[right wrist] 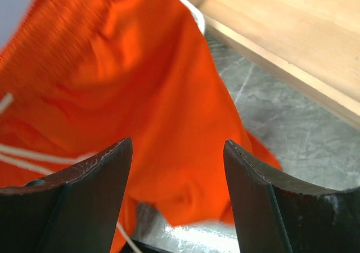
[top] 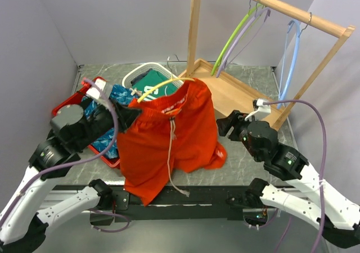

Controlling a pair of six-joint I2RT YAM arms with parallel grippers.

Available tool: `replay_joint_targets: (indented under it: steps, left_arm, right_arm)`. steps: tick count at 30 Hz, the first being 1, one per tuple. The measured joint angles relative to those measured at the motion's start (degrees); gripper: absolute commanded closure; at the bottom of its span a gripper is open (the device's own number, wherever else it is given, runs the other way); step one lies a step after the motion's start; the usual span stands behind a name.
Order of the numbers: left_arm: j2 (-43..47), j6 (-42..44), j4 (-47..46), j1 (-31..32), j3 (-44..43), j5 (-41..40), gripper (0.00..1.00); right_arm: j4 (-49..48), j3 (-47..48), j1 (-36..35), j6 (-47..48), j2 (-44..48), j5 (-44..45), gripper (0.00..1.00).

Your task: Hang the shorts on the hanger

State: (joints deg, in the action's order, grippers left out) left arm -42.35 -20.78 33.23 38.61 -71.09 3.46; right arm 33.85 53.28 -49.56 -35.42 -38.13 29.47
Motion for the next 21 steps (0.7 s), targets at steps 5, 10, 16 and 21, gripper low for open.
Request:
replay_joint_targets:
  steps: [5, 10, 16, 21]
  left_arm:
    - [-5.3, -0.6, -4.8, 0.0, -0.3, -5.9, 0.99]
    - [-10.7, -2.1, -11.9, 0.0, -0.3, -11.0, 0.99]
    - [-19.5, -2.3, -19.6, 1.0, -3.5, -15.3, 0.99]
    - [-28.4, 0.2, -23.6, 1.7, -9.9, -17.1, 0.99]
  right_arm:
    - [-1.8, -3.1, 4.0, -1.3, 0.3, -3.5, 0.27]
    - [-2.6, -5.2, 4.4, -2.4, 2.6, -4.1, 0.27]
    - [-3.7, -5.4, 4.5, -2.7, 5.0, -4.8, 0.28]
    - [-3.8, -5.4, 4.5, -2.6, 5.5, -5.4, 0.28]
